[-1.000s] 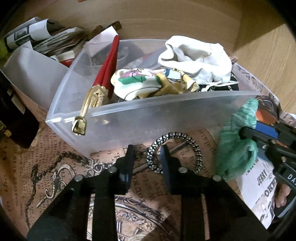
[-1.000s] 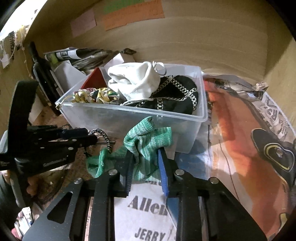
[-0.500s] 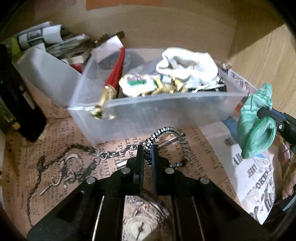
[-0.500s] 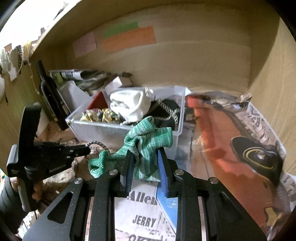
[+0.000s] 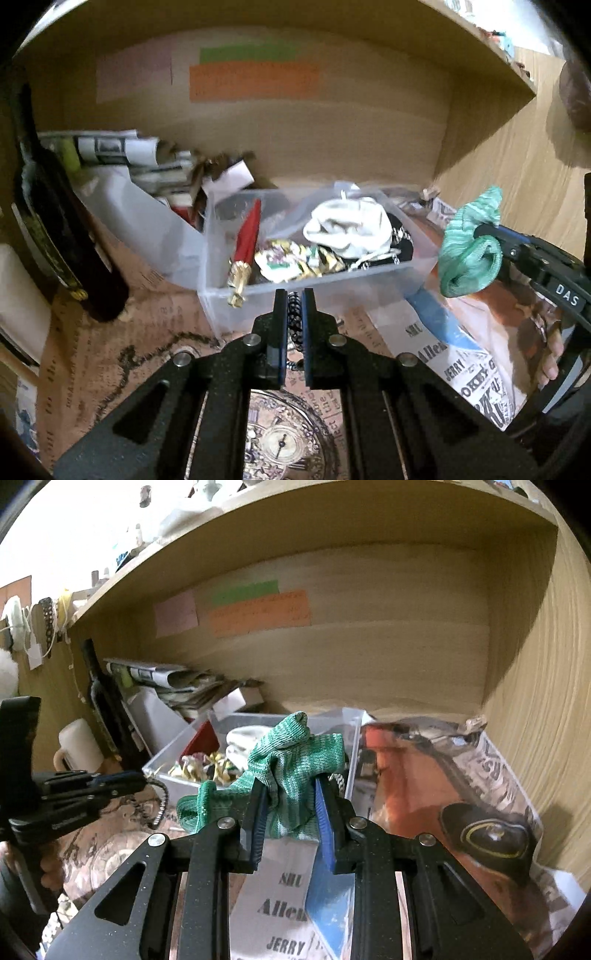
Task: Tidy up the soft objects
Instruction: 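Lower the glove and bracelet into the clear bin and open both tools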
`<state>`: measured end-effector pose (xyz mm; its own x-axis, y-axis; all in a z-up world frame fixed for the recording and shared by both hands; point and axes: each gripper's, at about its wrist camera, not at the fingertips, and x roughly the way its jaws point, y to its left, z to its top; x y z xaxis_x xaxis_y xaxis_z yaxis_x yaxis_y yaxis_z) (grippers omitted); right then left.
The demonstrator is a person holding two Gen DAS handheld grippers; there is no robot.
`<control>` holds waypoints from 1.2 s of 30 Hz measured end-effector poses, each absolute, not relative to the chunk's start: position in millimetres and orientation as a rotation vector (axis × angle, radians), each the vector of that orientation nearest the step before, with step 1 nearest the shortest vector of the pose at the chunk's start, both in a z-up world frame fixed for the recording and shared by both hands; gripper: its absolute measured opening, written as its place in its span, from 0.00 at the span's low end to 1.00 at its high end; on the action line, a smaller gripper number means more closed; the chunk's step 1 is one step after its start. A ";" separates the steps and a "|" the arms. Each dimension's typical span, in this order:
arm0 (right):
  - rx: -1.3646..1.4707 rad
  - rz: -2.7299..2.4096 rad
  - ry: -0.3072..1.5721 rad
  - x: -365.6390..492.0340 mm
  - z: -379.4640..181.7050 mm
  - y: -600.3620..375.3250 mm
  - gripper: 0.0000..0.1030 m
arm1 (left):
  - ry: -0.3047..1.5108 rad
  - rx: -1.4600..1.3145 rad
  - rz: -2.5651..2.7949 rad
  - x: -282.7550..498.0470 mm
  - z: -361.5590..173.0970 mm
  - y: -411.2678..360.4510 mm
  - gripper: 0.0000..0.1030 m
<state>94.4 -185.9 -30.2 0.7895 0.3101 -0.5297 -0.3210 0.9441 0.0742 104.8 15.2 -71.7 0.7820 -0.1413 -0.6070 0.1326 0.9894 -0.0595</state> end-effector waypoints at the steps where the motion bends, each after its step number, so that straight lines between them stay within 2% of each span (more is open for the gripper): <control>1: -0.017 0.337 0.561 95.1 -28.9 -186.6 0.22 | 0.653 -0.016 -0.147 110.2 -70.0 15.8 0.06; 13: -0.024 0.319 0.530 109.0 -22.0 -191.0 0.22 | 0.623 -0.027 -0.147 117.8 -49.6 26.4 0.06; 22: -0.064 0.319 0.578 138.7 -36.4 -179.3 0.22 | 0.577 -0.031 -0.143 151.4 -36.2 23.7 0.06; 36: -0.141 0.304 0.712 175.3 -81.3 -163.3 0.24 | 0.723 -0.026 -0.095 215.5 -89.0 32.7 0.06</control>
